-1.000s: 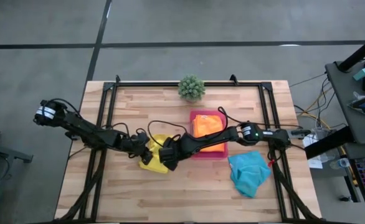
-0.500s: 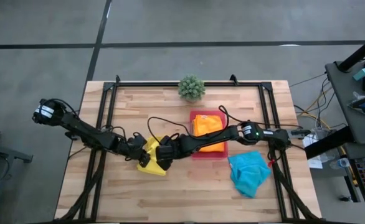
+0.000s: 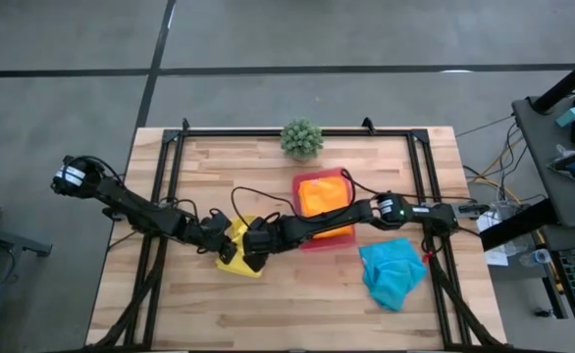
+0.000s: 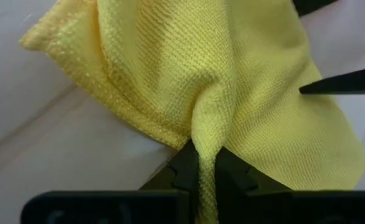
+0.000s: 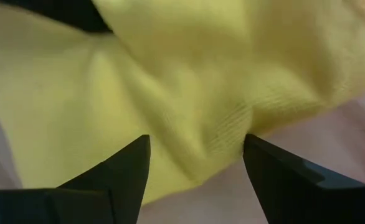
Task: Fold microfiber towels
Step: Put the yellow towel into the red bin
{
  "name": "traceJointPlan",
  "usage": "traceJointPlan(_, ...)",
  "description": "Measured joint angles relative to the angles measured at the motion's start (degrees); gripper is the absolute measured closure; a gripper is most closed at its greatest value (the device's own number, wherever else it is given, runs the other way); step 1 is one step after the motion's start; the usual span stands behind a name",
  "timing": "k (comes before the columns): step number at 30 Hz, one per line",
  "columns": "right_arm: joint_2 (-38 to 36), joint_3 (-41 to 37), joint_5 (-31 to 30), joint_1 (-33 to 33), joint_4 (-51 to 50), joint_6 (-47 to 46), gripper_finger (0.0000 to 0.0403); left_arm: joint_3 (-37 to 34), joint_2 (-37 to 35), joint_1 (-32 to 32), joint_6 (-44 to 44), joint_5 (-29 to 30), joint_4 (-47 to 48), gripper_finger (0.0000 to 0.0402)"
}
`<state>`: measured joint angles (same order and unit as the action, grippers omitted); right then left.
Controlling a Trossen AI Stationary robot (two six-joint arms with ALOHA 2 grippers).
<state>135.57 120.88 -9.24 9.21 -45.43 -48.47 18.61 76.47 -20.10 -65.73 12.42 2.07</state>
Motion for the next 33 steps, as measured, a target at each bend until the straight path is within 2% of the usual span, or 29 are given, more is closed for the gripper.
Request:
traceJointPlan(5,-0.42,-0.02,0.29,0.07,-3.59,0.07,0.0158,0.10,-0.02,-1.02,-1.72,-1.04,0.43,0.0385)
traceJointPlan(10,-2.55,-0.07,-3.94,0.05,-6.88,0.92,0.0158,0.11,-0.11,-3.74,-5.04,-1.22,1.40,0.0385)
traceJointPlan(18,-4.20,-0.06,-3.84,3.30,-3.55,-0.60,0.0158,0.11,-0.11,-6.65,-10.42,1.75,1.42,0.0385)
traceJointPlan(27,-1.00,-0.63,-3.65,3.18,-3.13,-3.41,0.0158,0.11,-0.11,-8.89,-12.00,3.30,1.43,0.0385)
traceJointPlan(33,-0.02,-0.61,-1.64,3.02,4.84,-0.81,0.0160,-0.02,-0.04,-9.27,-12.00,4.14,-0.76,0.0385)
